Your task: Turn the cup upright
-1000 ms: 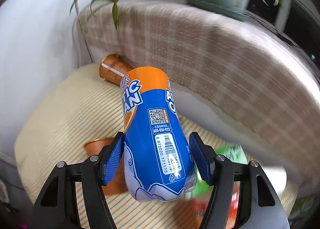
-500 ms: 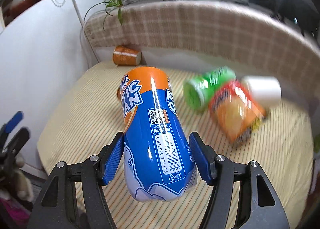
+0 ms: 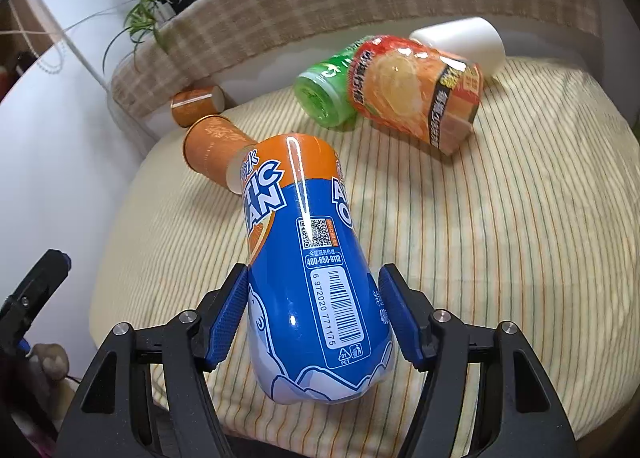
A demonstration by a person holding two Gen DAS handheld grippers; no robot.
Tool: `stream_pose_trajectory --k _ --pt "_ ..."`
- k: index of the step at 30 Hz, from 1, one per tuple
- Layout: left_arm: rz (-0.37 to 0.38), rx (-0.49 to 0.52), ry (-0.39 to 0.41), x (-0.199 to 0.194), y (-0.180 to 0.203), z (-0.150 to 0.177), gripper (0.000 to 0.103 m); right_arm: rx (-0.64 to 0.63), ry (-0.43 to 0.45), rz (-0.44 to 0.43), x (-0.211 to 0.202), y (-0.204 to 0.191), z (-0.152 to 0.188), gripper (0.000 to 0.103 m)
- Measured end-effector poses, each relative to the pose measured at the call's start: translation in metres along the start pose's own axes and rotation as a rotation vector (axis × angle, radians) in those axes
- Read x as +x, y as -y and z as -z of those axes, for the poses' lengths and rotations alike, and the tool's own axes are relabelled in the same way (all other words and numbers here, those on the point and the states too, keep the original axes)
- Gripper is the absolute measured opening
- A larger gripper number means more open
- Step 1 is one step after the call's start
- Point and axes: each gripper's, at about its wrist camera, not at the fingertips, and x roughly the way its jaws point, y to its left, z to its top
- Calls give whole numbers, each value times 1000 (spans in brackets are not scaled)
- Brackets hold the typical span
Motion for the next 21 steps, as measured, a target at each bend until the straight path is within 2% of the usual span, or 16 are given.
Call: stream_pose_trajectory --k 4,8,10,15,18,21 --pt "18 -14 -24 7 5 -2 103 27 -15 -11 2 5 2 69" --pt "33 -10 -50 15 14 -3 103 -1 -8 -22 1 4 2 71" --pt "34 -13 -55 17 16 -3 103 -31 11 -23 -5 3 4 79" --pt "40 -64 -73 24 16 -6 103 -34 72 -51 -27 13 6 80" --pt "62 -104 -128 34 15 -6 103 -28 102 -43 -41 24 9 80" --pt "132 -193 -208 47 14 -4 103 -24 132 -15 -55 37 15 80"
